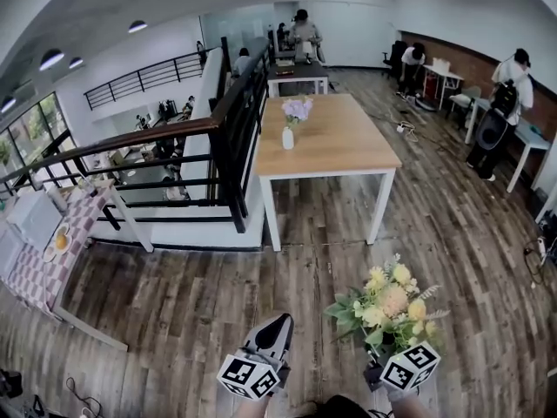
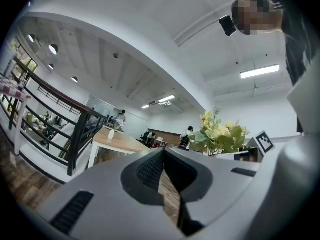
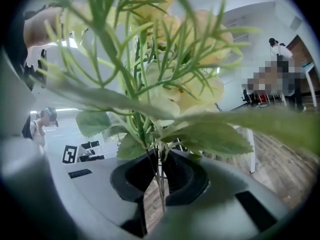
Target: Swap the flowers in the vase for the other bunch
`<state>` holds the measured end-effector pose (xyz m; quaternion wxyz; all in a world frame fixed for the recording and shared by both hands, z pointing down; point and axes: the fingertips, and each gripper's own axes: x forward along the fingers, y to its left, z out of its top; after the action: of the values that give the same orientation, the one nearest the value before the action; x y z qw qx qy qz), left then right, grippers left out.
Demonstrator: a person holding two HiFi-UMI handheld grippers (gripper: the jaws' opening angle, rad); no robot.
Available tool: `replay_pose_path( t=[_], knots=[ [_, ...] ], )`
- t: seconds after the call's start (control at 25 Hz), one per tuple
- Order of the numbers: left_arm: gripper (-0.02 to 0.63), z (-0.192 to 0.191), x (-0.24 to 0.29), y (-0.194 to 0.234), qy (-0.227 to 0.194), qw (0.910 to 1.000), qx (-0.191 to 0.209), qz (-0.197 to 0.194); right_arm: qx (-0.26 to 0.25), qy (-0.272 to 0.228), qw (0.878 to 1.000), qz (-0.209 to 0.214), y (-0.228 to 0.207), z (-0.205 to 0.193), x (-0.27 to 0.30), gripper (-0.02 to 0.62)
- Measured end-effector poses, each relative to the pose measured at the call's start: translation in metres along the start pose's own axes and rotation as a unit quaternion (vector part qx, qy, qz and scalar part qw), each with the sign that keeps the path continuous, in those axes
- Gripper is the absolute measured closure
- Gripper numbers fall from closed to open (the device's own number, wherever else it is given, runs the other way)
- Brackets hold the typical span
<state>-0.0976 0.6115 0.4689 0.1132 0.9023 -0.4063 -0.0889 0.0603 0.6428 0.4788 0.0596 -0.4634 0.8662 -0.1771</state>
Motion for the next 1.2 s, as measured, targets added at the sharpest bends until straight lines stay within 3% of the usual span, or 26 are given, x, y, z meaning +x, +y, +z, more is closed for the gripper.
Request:
replay_pose_path(
  t=[0.48,1.2],
  knots=[
    [0.595,0.011,0.029,0.059,-0.005,0.9992,-0.004,0.041,0.021,-0.003,1.0,0.013,-0.038,0.017,0.065,0.541],
    [0.597,0.031,0.168,0.122,-0.015,0.9978,-0.006,0.065,0.017,0.015,0.999,0.042,-0.143,0.071,0.173,0.541]
  ],
)
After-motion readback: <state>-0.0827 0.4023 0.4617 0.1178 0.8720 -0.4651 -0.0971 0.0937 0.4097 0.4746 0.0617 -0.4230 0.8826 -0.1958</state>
